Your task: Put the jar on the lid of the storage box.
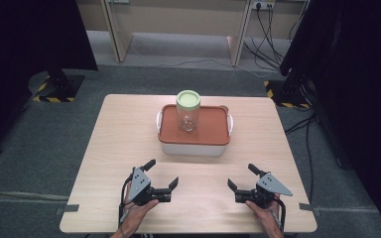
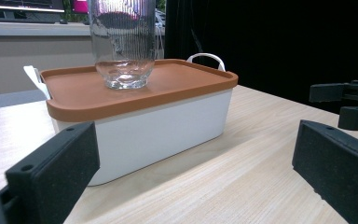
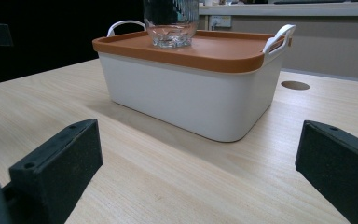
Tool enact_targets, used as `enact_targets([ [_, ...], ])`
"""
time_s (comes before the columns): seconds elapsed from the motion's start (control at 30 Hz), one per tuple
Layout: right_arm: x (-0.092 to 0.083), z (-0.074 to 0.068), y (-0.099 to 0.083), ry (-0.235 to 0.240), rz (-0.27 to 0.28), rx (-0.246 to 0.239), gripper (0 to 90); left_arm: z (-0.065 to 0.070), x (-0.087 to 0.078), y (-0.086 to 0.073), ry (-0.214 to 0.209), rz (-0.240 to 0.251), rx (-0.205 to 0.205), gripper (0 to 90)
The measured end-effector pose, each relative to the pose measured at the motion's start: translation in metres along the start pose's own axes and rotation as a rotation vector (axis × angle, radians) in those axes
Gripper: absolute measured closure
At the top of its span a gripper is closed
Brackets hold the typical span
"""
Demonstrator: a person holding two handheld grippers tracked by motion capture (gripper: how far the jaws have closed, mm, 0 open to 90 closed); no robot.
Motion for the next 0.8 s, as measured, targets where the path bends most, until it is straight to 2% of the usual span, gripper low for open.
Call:
enact_targets([
  [0.8, 0.000, 0.000, 0.000, 0.000, 0.001, 0.001, 0.8, 0.005, -0.012, -0.004, -0.008, 0.002, -0.006, 0.0],
])
Point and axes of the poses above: each handheld gripper's, and its own axes: x roughly forward along the jaws, y roughly out of its top, z roughly to its right, the point moved 9 cm from there along x, roughly forward along the jaws, and after that the axes turned 11 degrees about -x, right-handed, at the moved point
